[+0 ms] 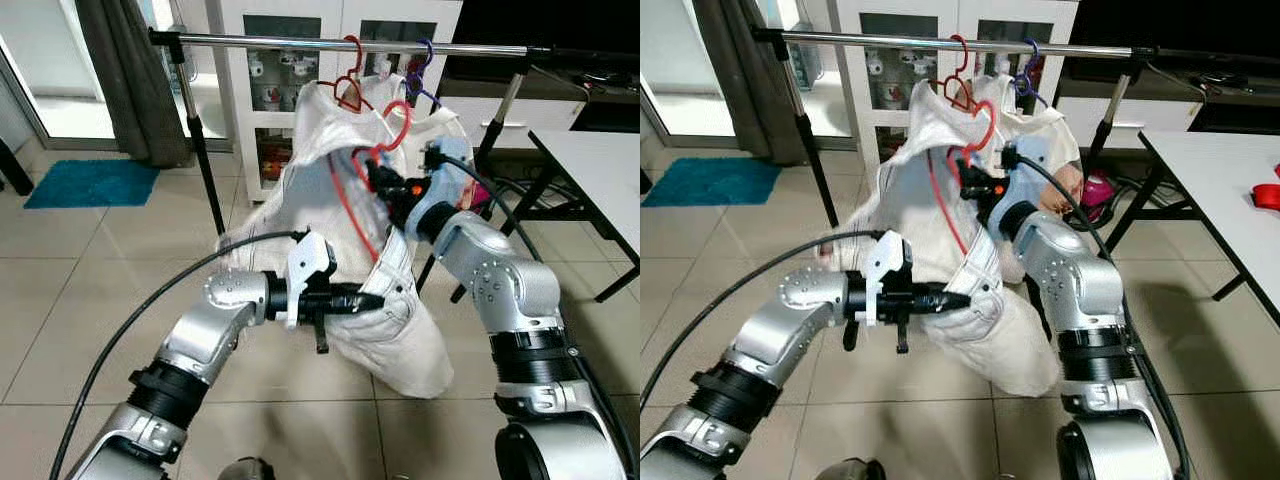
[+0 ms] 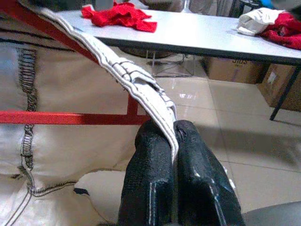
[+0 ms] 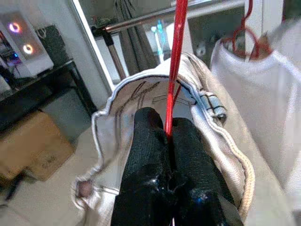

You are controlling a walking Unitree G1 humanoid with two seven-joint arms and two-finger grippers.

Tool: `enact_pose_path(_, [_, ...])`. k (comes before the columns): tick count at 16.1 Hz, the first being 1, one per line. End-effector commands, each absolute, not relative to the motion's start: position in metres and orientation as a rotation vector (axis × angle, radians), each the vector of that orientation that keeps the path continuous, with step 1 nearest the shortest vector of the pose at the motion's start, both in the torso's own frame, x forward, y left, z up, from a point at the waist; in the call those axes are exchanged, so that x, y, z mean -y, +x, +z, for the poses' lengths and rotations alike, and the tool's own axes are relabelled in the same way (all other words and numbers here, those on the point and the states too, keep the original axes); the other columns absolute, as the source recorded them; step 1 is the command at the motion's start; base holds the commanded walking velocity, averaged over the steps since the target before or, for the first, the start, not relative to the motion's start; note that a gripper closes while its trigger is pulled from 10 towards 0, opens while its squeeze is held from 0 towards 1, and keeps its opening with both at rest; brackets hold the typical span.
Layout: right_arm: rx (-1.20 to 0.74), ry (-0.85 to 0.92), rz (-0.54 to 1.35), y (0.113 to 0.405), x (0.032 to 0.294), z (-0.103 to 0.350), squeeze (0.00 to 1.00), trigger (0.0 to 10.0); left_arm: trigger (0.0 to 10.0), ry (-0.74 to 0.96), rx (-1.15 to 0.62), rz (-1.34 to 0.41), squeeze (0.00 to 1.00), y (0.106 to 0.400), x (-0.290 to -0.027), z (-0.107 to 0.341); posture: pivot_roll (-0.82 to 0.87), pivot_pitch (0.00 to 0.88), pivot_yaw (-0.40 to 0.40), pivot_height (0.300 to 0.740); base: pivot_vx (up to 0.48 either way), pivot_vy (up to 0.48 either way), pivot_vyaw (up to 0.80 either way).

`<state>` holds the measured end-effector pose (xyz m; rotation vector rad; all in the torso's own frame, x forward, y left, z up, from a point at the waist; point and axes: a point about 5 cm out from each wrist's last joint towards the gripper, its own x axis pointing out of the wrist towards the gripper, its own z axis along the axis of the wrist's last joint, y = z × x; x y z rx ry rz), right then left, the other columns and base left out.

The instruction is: Hang hanger

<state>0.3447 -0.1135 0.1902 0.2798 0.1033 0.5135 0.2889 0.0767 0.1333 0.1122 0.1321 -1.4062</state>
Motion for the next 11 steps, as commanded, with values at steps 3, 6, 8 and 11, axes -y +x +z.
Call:
enact_pose_path(3, [-0.015, 0.243, 0.528, 0.34, 0.117, 0.202, 0.0, 10.0, 0.0, 0.109, -0.039, -1.387, 0.0, 0.29, -0.081, 0.158, -0.14, 0.0, 0.011, 0.74, 0.0, 0.0, 0.0])
enact_pose_path(6, [-0.023, 0.2, 0.53, 0.34, 0.116, 0.196, 0.0, 10.0, 0.0, 0.13, -0.031, -1.396, 0.0, 0.289, -0.082, 0.162, -0.14, 0.0, 0.009, 0.74, 0.0, 0.0, 0.0])
enact_pose_path(8, [-0.027, 0.154, 0.526, 0.34, 0.118, 0.191, 0.0, 10.0, 0.0, 0.149, -0.028, -1.398, 0.0, 0.288, -0.083, 0.165, -0.14, 0.0, 0.008, 0.74, 0.0, 0.0, 0.0])
enact_pose_path(11, [-0.051, 0.087, 0.513, 0.338, 0.122, 0.182, 0.0, 10.0, 0.0, 0.174, 0.026, -1.312, 0.0, 0.298, -0.092, 0.177, -0.14, 0.0, 0.008, 0.74, 0.0, 0.0, 0.0])
